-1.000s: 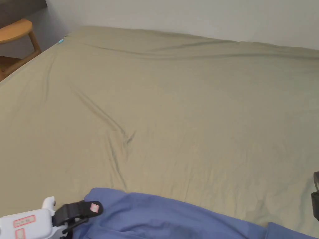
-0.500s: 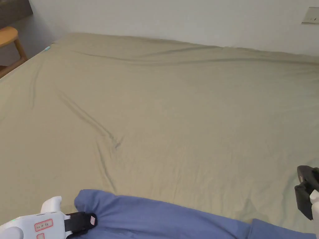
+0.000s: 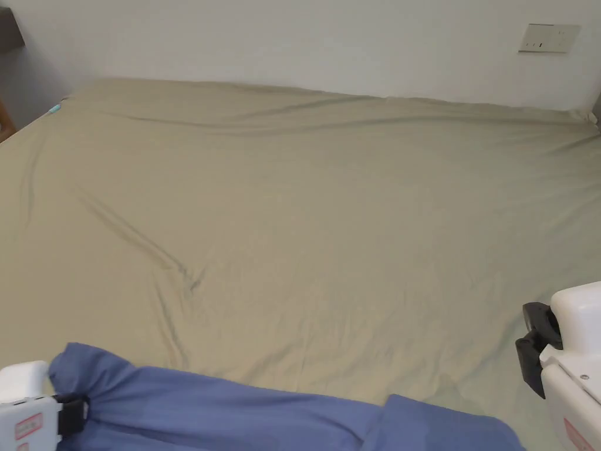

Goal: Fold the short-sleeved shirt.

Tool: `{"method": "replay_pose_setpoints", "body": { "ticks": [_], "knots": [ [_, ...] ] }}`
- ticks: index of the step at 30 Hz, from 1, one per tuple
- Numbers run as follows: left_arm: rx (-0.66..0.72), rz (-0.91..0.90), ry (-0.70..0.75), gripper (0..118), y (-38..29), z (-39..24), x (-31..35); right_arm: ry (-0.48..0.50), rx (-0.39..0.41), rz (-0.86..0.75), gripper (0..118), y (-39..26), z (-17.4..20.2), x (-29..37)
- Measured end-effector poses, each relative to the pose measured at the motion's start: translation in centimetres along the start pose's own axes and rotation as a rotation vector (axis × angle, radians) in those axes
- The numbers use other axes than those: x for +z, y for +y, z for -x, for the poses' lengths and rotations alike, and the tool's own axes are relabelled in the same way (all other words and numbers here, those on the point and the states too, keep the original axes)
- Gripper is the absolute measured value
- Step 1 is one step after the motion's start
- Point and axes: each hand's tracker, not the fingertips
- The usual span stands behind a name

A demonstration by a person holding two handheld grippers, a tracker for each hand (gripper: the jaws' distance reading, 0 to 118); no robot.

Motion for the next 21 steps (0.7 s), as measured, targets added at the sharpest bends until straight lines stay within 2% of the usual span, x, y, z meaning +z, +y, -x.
{"method": "replay_pose_setpoints", "body": {
  "ticks": [2, 6, 10, 18, 21],
  "knots": [
    [0.025, -0.009, 0.022, 10, 0.3, 0.3, 1.4, 0.0, -0.003, -0.003, 2, 0.0, -0.1, 0.1],
    [-0.093, -0.069, 0.037, 10, 1.1, -3.5, 4.6, 0.002, -0.005, -0.005, 2, 0.0, 0.0, 0.1],
    [-0.129, -0.072, -0.03, 10, 1.8, -8.0, 6.1, 0.009, -0.013, -0.01, 2, 0.0, 0.1, 0.4],
    [-0.242, 0.03, -0.171, 10, 0.7, -16.3, 1.8, 0.018, -0.046, -0.006, 2, -0.6, -0.7, 1.0],
    [-0.263, 0.07, -0.157, 10, -0.6, -19.2, -0.2, 0.012, -0.054, -0.004, 2, -0.9, -1.1, 1.2]
  ]
}}
